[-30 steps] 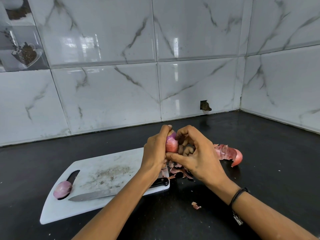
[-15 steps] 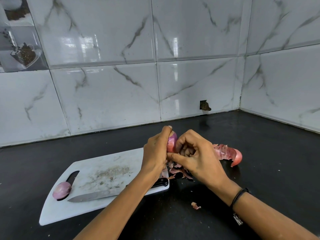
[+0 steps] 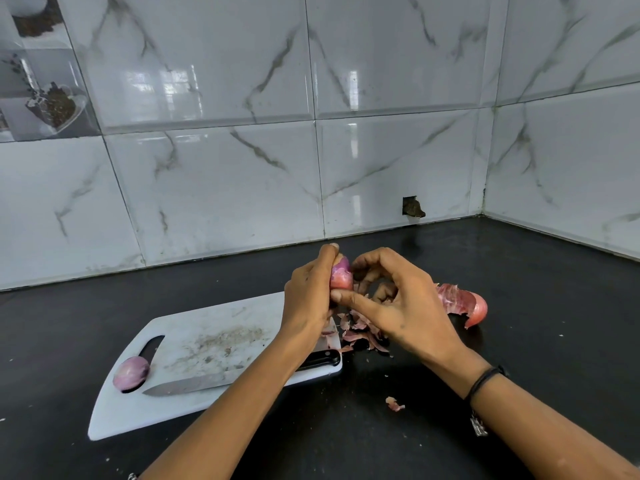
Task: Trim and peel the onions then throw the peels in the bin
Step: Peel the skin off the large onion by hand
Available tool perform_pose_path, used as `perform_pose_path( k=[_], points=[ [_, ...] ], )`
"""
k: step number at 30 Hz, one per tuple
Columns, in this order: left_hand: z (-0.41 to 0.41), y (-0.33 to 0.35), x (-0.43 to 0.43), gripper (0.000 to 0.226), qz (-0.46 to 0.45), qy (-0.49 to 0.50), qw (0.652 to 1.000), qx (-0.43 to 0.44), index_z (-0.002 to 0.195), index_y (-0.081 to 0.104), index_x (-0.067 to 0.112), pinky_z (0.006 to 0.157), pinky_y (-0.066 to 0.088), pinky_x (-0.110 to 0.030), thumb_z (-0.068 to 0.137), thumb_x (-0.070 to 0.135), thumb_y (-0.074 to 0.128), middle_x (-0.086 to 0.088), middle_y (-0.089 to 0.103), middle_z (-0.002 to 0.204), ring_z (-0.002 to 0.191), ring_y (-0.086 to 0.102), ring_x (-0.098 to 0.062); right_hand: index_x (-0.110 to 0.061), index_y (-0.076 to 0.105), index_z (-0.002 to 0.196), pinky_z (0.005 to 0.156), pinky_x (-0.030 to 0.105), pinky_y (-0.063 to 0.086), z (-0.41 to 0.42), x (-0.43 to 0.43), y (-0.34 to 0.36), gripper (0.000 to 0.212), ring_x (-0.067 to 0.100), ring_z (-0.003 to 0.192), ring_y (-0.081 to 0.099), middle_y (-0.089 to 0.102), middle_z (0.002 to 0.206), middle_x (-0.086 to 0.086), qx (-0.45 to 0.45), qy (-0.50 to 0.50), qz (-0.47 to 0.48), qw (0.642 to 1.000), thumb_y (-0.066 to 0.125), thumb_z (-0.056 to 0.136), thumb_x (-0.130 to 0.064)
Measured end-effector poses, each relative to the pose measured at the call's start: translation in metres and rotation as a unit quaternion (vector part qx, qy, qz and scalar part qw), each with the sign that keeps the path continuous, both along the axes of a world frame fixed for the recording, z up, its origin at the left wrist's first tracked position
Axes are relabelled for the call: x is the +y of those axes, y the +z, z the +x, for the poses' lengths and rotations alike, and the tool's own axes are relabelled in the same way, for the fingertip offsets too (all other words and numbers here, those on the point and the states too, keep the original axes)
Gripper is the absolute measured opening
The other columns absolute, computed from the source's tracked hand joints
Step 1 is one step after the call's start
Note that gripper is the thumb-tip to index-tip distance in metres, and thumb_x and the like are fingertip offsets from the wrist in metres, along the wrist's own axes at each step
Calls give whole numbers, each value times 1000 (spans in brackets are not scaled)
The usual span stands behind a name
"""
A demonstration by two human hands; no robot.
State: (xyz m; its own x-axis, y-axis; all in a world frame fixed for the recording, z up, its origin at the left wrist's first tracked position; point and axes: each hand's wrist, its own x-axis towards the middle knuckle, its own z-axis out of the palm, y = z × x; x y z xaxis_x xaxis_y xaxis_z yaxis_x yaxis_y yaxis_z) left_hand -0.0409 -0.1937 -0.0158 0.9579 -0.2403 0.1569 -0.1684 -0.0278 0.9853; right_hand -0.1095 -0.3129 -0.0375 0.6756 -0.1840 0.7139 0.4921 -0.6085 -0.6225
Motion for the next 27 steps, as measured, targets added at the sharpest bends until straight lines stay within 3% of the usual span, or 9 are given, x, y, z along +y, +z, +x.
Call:
perform_pose_path(
  k=[3, 6, 8, 11, 15, 22, 27],
  points=[
    [6, 0, 6, 46, 17, 23, 999, -20, 76, 73, 15, 42, 37, -19, 96, 52, 53, 4, 58, 54, 41, 50, -5, -19, 74, 104, 63, 20, 52, 2, -3, -2, 18, 14, 86, 68, 69, 96, -10, -18, -7, -48, 999, 79, 90, -28],
    [12, -4, 10, 51, 50, 34, 995, -74, 78, 73, 12, 60, 47, -33, 90, 58, 53, -8, 70, 70, 66, 65, -20, -16, 76, 105, 63, 17, 51, 5, -6, -5, 11, 12, 86, 68, 70, 95, -9, -33, -16, -104, 994, 74, 94, -20],
    [13, -6, 10, 49, 64, 34, 993, -95, 74, 71, 14, 61, 48, -32, 89, 58, 54, -10, 73, 75, 70, 67, -21, -15, 76, 103, 63, 19, 51, 6, -8, -6, 10, 12, 82, 67, 69, 92, -8, -38, -25, -129, 991, 74, 94, -18],
    [14, -7, 8, 49, 81, 36, 992, -92, 72, 70, 13, 60, 48, -32, 91, 56, 56, -7, 69, 72, 65, 62, -17, -17, 70, 100, 65, 28, 51, 6, -9, -8, 9, 10, 76, 61, 62, 89, -11, -30, -52, -156, 986, 70, 94, -24],
    [10, -6, 3, 51, 71, 33, 997, -24, 62, 63, 15, 55, 41, -30, 89, 58, 54, -1, 55, 55, 48, 50, -15, -24, 60, 98, 64, 33, 51, 4, -4, -7, 22, 10, 74, 57, 53, 87, -16, -16, -67, -184, 981, 57, 91, -45],
    [16, -3, 8, 41, -19, -29, 994, 101, 86, 64, 18, 38, 28, -16, 94, 54, 46, -4, 59, 57, 37, 39, -13, -27, 58, 88, 62, 39, 51, 3, -4, -8, 19, 14, 68, 57, 56, 82, -13, 6, -30, -195, 980, 61, 81, -44],
    [15, -4, 10, 37, -50, -104, 987, 107, 90, 57, 16, 34, 20, -13, 99, 49, 43, -10, 53, 64, 37, 28, -12, -29, 60, 87, 62, 34, 50, 3, -6, -5, 12, 13, 70, 57, 58, 85, -13, -17, -47, -168, 985, 69, 80, -34]
  ],
)
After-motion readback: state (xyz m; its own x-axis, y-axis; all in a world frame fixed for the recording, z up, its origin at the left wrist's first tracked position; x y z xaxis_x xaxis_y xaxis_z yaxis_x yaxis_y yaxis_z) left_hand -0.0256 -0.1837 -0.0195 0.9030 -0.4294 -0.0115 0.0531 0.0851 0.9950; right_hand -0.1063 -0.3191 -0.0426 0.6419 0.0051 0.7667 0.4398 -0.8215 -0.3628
